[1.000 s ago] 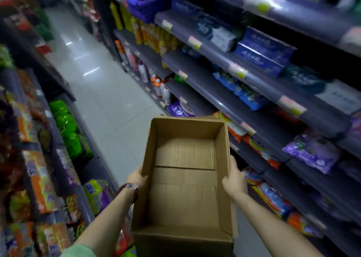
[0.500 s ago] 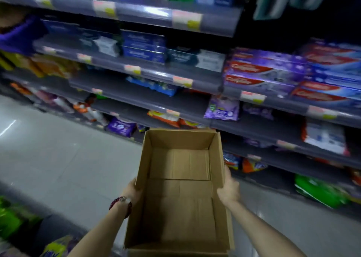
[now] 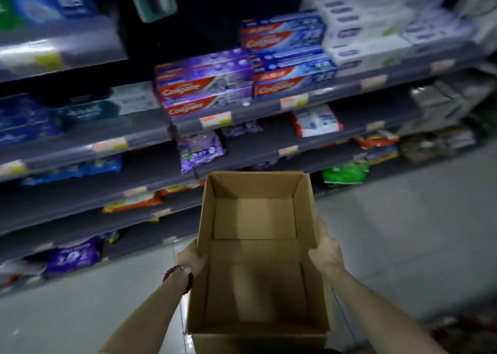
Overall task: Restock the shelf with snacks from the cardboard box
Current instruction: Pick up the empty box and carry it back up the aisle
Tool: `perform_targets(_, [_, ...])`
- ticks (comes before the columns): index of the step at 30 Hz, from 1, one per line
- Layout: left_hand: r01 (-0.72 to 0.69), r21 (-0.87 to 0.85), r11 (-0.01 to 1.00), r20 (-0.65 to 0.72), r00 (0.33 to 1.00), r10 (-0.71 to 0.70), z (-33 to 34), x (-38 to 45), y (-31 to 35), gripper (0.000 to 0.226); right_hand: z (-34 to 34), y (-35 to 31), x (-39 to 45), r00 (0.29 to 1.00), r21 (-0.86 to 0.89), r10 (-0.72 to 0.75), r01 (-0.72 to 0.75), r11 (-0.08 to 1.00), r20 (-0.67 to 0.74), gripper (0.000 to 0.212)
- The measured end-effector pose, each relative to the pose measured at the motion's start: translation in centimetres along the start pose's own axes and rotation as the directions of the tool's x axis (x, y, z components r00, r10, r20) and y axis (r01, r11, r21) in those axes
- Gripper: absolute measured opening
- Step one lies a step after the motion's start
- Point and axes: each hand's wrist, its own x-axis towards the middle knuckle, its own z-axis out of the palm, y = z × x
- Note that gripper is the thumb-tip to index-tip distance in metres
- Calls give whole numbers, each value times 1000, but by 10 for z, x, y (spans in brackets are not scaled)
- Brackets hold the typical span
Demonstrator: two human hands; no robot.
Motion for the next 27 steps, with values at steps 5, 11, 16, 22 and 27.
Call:
perform_targets(5, [-200,145,969,172,970,175,-3,34,42,46,1,25,-26,968,186,196,-165,968,-158,75])
perform_targets(11, [-396,249,884,241,909,340,11,35,102,43,5,61,-54,873,357,423,-324,876,-245,80])
perform_targets(16, [-548,338,765,304,833,463,47,33,148,42,-3,101,-73,800,477,527,-358,802,-286,75])
perform_targets(22, [-605,422,675,406,792,456,96,2,213,46,-30,148,-95,714,608,619,-342,717,-328,67])
perform_targets(27, [-718,454,528,488,696,527,137,-20,260,46,-47,176,-113,591,667,729,-391,634,-346,66])
